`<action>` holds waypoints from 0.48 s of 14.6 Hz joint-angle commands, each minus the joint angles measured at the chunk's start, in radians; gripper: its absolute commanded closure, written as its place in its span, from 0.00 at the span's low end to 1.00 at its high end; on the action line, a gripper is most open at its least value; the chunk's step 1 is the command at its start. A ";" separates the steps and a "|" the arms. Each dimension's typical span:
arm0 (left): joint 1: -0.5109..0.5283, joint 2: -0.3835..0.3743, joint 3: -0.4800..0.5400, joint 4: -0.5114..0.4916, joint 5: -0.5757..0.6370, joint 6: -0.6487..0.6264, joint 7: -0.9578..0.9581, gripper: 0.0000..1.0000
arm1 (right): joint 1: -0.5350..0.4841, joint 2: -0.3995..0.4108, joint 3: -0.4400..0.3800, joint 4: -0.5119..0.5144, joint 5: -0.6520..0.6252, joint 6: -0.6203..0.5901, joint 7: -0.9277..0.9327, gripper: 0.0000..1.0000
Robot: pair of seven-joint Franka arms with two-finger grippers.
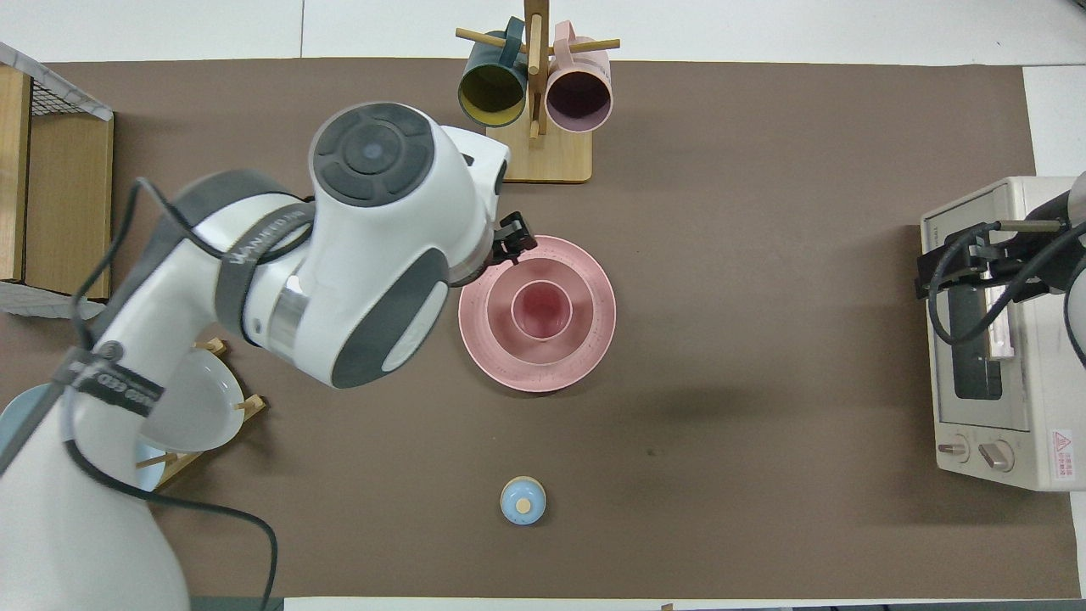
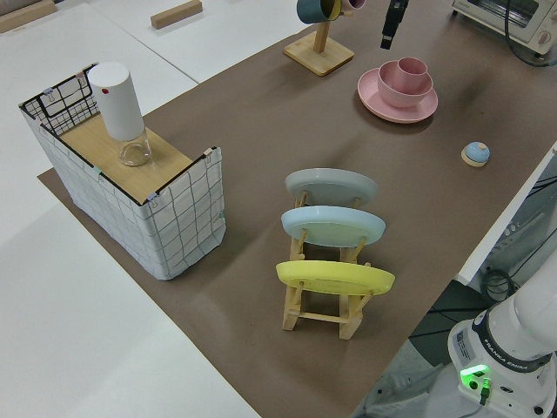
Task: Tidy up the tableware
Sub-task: 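Open the left gripper and withdraw it from the cup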
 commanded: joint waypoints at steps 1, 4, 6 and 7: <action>0.106 -0.048 -0.006 -0.029 0.004 -0.043 0.166 0.00 | -0.008 -0.009 0.002 0.007 0.009 -0.025 -0.015 0.00; 0.216 -0.114 -0.006 -0.083 0.004 -0.082 0.357 0.00 | -0.006 -0.010 0.002 0.002 0.009 -0.035 -0.014 0.00; 0.287 -0.148 -0.006 -0.090 0.004 -0.129 0.488 0.00 | -0.006 -0.012 -0.004 0.005 0.009 -0.028 -0.025 0.00; 0.325 -0.161 -0.006 -0.092 0.004 -0.149 0.549 0.00 | -0.006 -0.013 -0.006 0.008 0.009 -0.026 -0.023 0.00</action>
